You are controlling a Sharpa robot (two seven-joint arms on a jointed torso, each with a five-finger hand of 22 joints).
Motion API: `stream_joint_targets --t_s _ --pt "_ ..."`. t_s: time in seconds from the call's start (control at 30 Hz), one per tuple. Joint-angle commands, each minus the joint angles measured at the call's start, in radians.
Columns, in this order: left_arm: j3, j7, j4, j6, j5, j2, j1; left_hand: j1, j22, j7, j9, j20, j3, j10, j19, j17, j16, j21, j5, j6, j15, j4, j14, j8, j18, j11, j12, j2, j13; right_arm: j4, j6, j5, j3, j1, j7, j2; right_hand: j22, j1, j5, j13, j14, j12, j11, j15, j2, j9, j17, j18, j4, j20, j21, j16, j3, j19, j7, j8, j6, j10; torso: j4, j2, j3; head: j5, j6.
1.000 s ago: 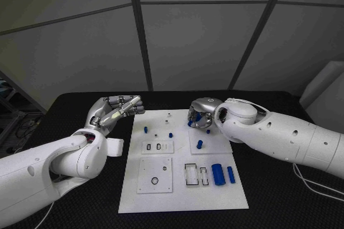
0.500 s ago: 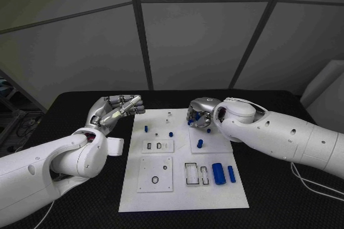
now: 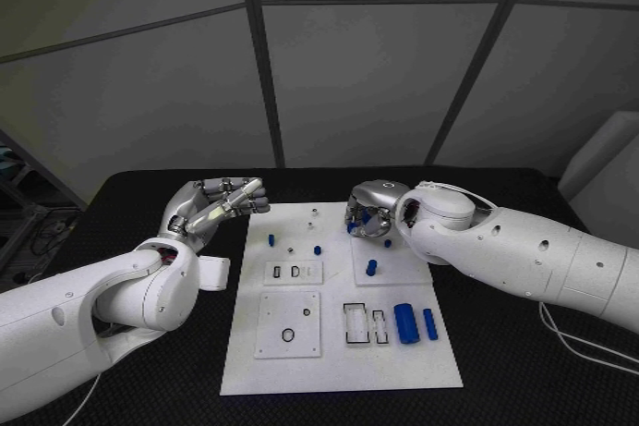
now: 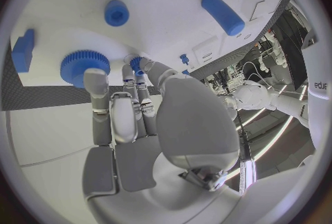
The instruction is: Assemble the parts on the task board
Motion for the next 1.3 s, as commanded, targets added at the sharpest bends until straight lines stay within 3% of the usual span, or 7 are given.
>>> stream_joint_targets --t_s 0.03,0.33,0.53,0.8,1.3 --pt "0.001 0.0 0.0 0.015 -0.006 -0.002 0.002 -0.006 -0.001 0.006 -0.001 0.002 -0.002 -0.006 0.002 -0.001 -0.006 -0.002 -0.002 -0.002 0.001 -0.006 -0.006 -0.003 -0.001 0.001 -0.005 0.001 -0.001 0.013 -0.125 0.002 0.001 0.002 0.028 -0.001 0.005 0.019 0.012 0.002 0.044 0.003 -0.001 -0.01 0.01 0.006 0.002 -0.014 -0.005 -0.006 0.007 0.007 0.008 0.001 0.001 0.003 0.007 0.007 -0.0001 0.0 0.0 0.002 0.003" --pt "0.001 -0.001 -0.003 0.016 -0.006 -0.002 0.002 -0.006 -0.002 0.006 -0.001 0.002 -0.001 -0.007 0.002 -0.001 -0.007 -0.003 -0.002 -0.002 0.001 -0.006 -0.005 -0.004 -0.001 0.001 -0.006 0.003 -0.001 0.006 -0.219 0.0 0.001 0.009 0.012 0.028 0.011 0.02 0.013 0.002 0.044 0.001 -0.001 -0.01 0.007 0.005 0.005 -0.015 -0.009 -0.007 0.011 0.009 0.011 0.002 0.002 0.003 0.009 0.009 -0.0002 0.002 0.002 0.007 0.013" --pt "0.001 -0.002 -0.005 0.018 -0.006 0.001 0.002 -0.006 -0.002 0.006 -0.001 0.002 -0.001 -0.007 0.002 -0.001 -0.007 -0.003 -0.002 -0.002 0.001 -0.006 -0.005 -0.004 -0.001 0.001 -0.006 0.003 -0.001 -0.038 -0.24 -0.002 0.001 0.014 0.003 0.073 0.012 0.018 0.012 0.002 0.043 -0.002 0.001 -0.01 0.003 0.004 0.005 -0.015 -0.011 -0.006 0.013 0.01 0.011 0.001 0.005 0.001 0.008 0.008 0.0011 0.002 -0.0011 0.005 0.013" --pt "0.001 -0.002 -0.009 0.021 -0.006 0.009 0.003 -0.006 -0.002 0.006 -0.001 0.002 -0.001 -0.007 0.002 -0.001 -0.007 -0.003 -0.002 -0.002 0.001 -0.006 -0.005 -0.004 -0.001 0.001 -0.006 0.003 -0.001 -0.11 -0.224 -0.001 0.001 0.018 0.007 0.145 0.015 0.011 0.017 0.0 0.043 -0.008 0.004 -0.008 -0.001 0.002 0.006 -0.016 -0.01 -0.005 0.017 0.011 0.013 -0.001 0.007 -0.004 0.005 0.005 0.0045 0.004 -0.0005 0.007 0.013" --pt "0.001 -0.004 -0.012 0.024 -0.006 0.013 0.005 -0.006 -0.002 0.006 -0.001 0.002 -0.001 -0.007 0.002 -0.001 -0.007 -0.003 -0.002 -0.002 0.001 -0.006 -0.005 -0.004 -0.001 0.001 -0.006 0.003 -0.001 -0.176 -0.161 -0.014 0.001 0.022 -0.002 0.207 0.015 0.007 0.015 0.0 0.043 -0.013 0.005 -0.006 -0.004 0.001 0.008 -0.016 -0.009 -0.004 0.018 0.013 0.014 -0.003 0.008 -0.007 0.002 0.002 -0.001 0.004 0.0004 0.02 0.006"
